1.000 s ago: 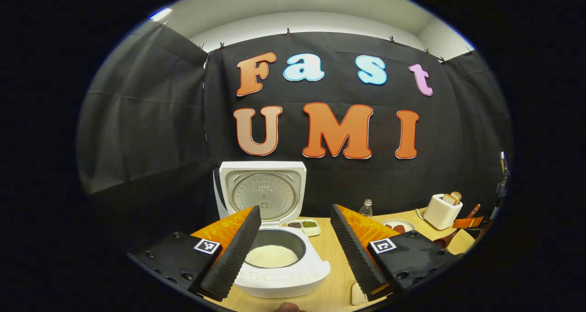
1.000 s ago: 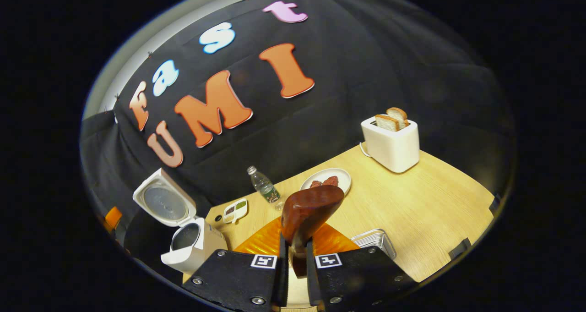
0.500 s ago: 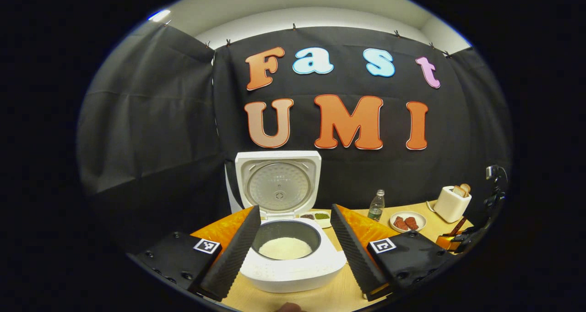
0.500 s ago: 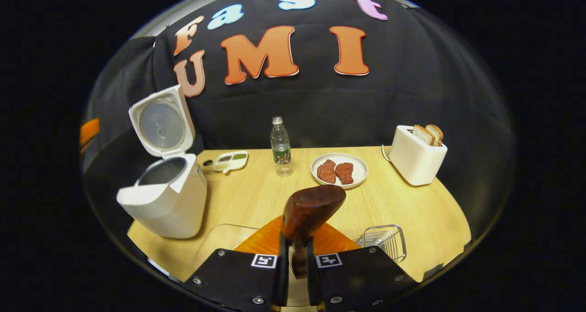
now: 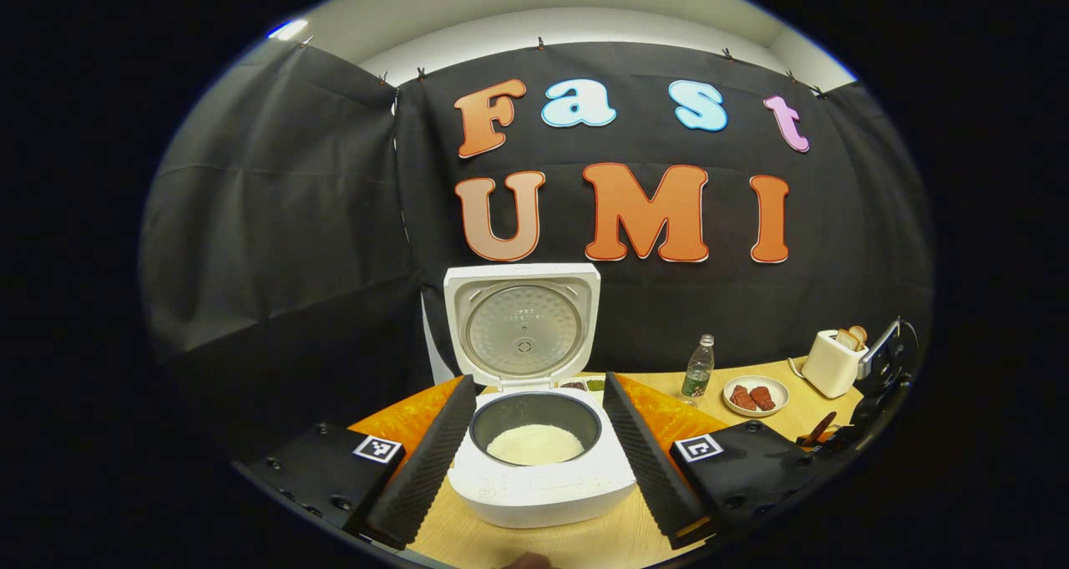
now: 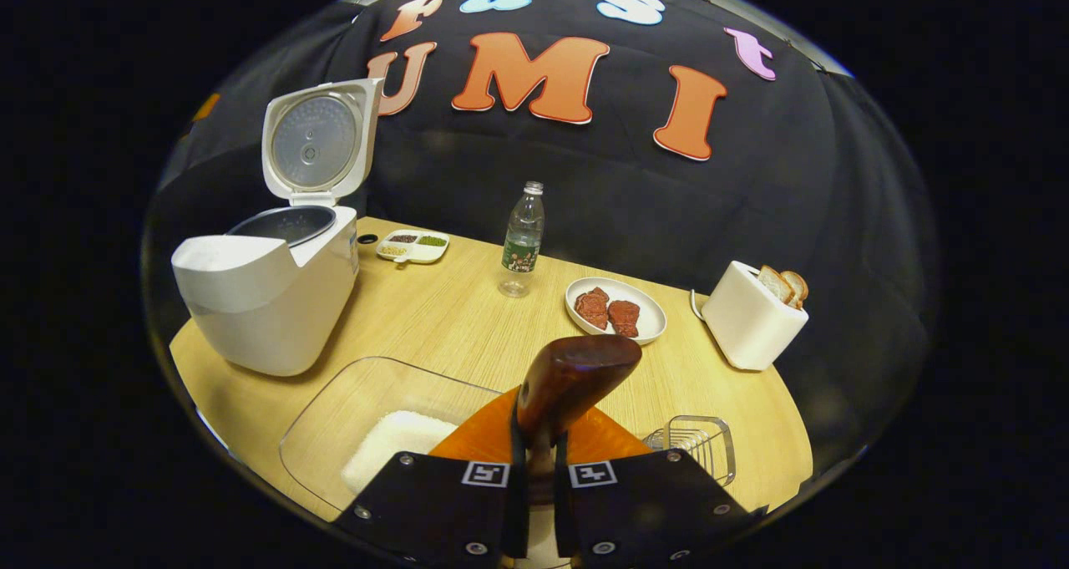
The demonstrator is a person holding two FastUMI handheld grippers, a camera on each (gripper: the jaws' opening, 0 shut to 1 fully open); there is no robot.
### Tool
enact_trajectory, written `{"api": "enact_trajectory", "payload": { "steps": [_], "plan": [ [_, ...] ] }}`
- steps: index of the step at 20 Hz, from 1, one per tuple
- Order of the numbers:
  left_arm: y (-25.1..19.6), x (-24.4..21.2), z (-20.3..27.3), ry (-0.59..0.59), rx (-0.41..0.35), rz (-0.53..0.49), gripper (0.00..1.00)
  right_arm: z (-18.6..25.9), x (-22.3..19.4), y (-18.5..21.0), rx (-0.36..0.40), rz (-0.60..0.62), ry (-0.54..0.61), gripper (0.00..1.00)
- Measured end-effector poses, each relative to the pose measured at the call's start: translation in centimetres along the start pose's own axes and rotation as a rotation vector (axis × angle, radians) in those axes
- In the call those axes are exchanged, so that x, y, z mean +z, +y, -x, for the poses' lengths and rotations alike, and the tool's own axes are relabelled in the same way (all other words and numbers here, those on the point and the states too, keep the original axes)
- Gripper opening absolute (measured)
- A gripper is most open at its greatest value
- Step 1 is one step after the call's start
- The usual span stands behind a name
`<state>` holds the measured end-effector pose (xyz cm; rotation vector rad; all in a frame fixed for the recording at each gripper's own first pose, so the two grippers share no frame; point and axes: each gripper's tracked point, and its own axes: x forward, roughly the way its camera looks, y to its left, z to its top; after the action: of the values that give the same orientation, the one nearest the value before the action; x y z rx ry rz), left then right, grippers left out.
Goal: Close the left gripper, press the button to open the rice cooker; take a wooden spoon from the chopstick holder with the right hand, scoop a spoonful of rice and pour it into the rice cooker, then put the wooden spoon back into the chopstick holder.
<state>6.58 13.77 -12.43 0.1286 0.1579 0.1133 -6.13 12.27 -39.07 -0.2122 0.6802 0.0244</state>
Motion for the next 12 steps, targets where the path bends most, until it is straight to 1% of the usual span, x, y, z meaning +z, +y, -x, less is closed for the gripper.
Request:
{"api": "enact_trajectory", "payload": {
  "steps": [3, 5, 7, 8, 10, 12],
  "plan": [
    [1.0, 0.6, 0.1, -0.007, 0.018, -0.032, 1.00, -0.3, -0.4, 1.2, -0.008, 0.008, -0.015, 0.12],
    [1.1, 0.7, 0.0, -0.008, 0.017, -0.028, 1.00, -0.1, -1.2, 2.5, 0.010, -0.004, -0.005, 0.11],
    [1.3, 0.4, -0.2, 0.000, 0.019, -0.022, 1.00, -0.1, -1.1, 3.3, -0.001, -0.010, -0.020, 0.12],
    [1.4, 0.2, 0.0, 0.003, 0.021, -0.022, 1.00, 0.2, -1.2, 3.7, 0.004, -0.011, -0.009, 0.12],
    [1.3, -0.3, 0.1, 0.012, 0.015, -0.024, 1.00, 0.8, -0.9, 5.3, 0.046, -0.065, -0.006, 0.11],
    [1.4, -0.6, 0.0, 0.019, 0.013, -0.028, 1.00, 0.7, -0.5, 6.9, 0.113, -0.134, 0.005, 0.11]
  ]
}}
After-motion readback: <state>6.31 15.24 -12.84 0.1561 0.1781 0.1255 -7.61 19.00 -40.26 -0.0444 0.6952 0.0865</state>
